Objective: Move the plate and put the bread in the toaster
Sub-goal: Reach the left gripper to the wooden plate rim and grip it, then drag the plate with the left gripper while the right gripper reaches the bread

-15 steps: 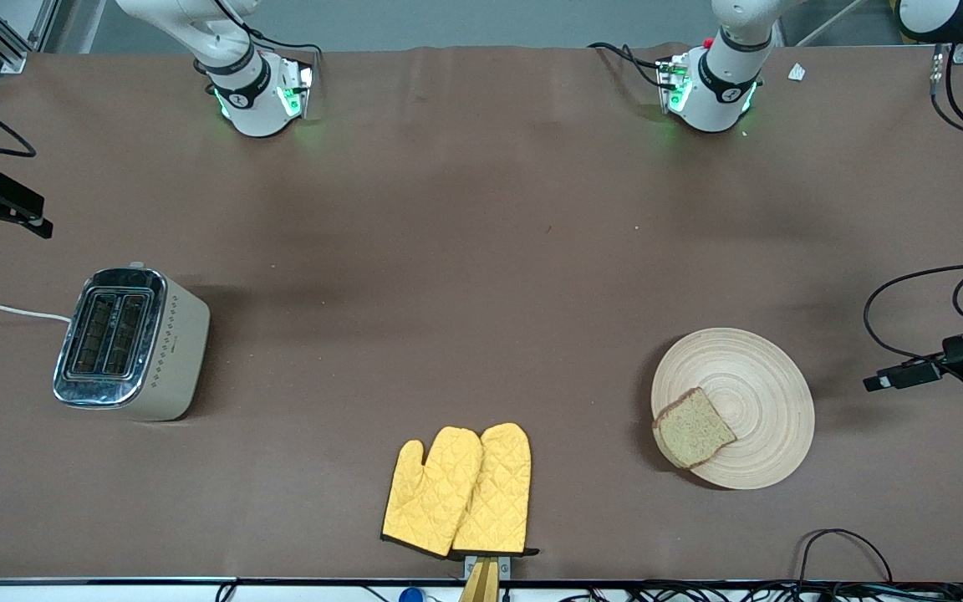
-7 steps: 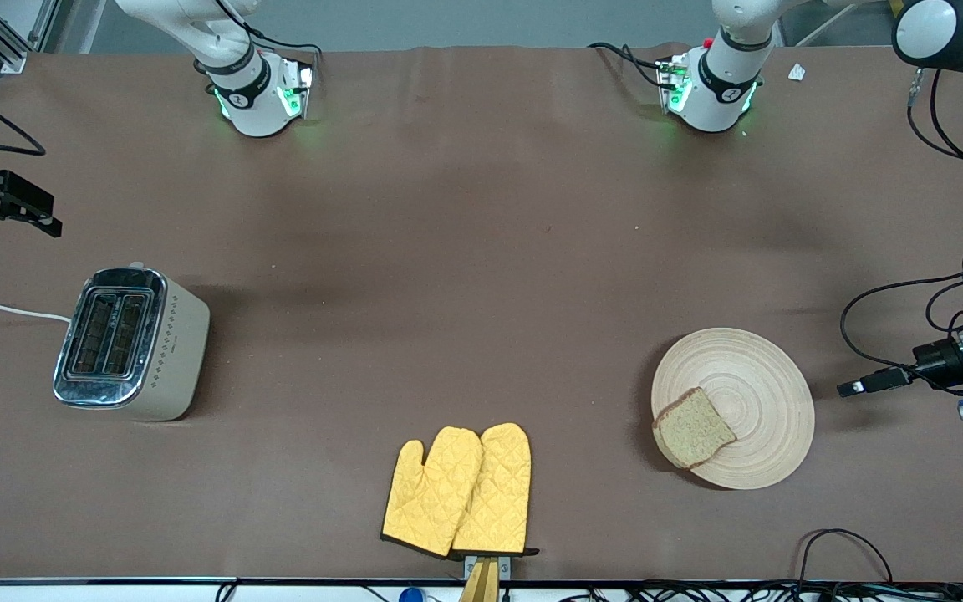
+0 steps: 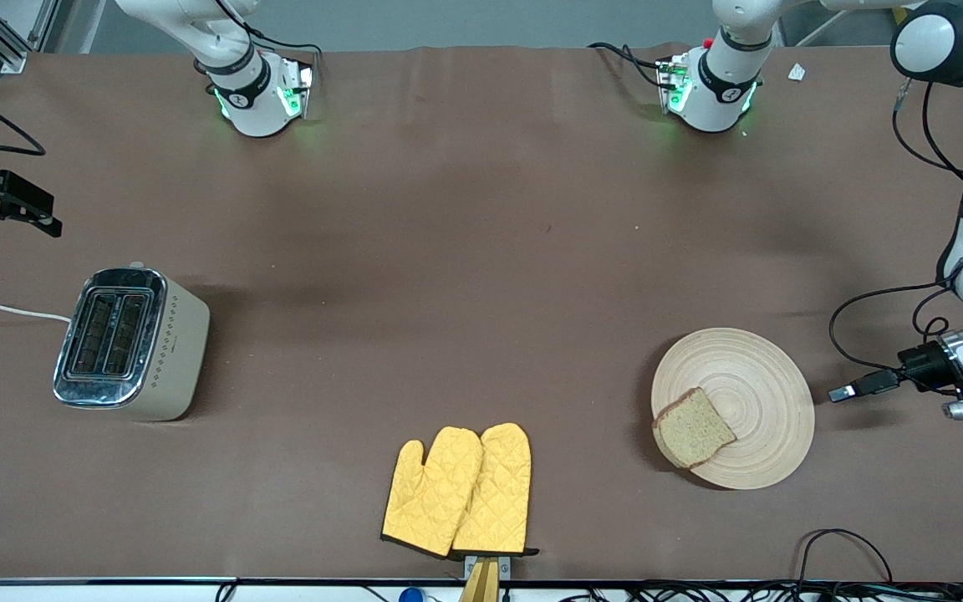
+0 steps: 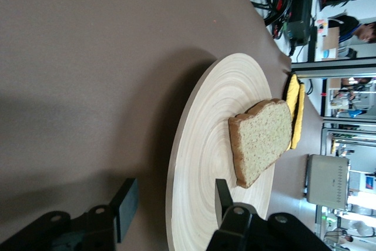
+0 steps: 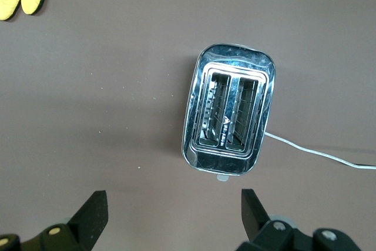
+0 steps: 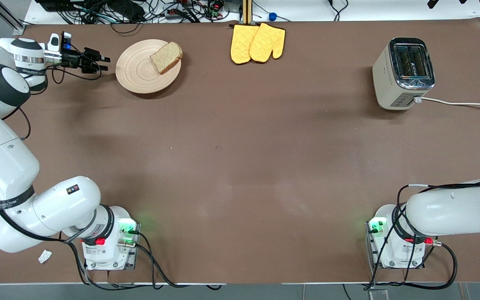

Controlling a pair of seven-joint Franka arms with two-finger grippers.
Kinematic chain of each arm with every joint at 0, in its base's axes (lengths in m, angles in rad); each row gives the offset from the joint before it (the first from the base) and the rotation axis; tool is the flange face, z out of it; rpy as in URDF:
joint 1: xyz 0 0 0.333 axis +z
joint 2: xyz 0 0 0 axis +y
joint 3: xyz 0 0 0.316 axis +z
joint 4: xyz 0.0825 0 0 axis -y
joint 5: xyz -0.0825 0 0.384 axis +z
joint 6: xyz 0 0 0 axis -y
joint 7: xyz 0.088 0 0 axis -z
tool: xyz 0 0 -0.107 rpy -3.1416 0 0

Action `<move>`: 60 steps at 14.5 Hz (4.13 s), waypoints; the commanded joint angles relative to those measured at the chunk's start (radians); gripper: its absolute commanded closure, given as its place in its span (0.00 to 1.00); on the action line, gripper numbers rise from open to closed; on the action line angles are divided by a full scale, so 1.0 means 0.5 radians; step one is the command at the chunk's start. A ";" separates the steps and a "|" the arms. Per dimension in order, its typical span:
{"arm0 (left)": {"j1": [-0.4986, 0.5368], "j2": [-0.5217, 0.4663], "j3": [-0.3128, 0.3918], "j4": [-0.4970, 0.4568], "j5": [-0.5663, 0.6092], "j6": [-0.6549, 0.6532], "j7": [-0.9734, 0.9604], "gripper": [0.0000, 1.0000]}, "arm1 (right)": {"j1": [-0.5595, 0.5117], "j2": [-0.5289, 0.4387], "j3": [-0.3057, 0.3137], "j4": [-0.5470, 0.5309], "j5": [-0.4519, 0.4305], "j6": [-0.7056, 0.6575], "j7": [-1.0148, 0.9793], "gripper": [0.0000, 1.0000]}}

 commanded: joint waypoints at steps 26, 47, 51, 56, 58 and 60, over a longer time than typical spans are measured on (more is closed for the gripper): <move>-0.004 0.136 -0.022 0.039 -0.248 -0.034 0.174 0.64 | 0.005 -0.027 0.001 -0.036 0.000 0.000 0.031 0.00; -0.053 0.072 -0.105 0.054 0.040 -0.174 0.204 0.99 | 0.005 -0.027 0.001 -0.030 0.003 0.018 0.007 0.00; -0.102 -0.090 -0.279 0.036 0.150 -0.297 0.046 0.99 | 0.033 -0.027 0.001 -0.030 0.000 0.021 0.004 0.00; -0.126 -0.112 -0.660 -0.261 0.138 -0.025 -0.142 0.99 | 0.073 -0.027 0.004 -0.024 0.073 0.021 0.013 0.00; -0.306 -0.094 -0.716 -0.265 0.138 0.107 -0.274 0.99 | 0.073 -0.018 -0.002 -0.027 0.223 0.003 0.031 0.01; -0.530 -0.091 -0.716 -0.274 0.138 0.263 -0.381 0.98 | 0.106 0.022 0.001 -0.054 0.230 0.009 0.138 0.01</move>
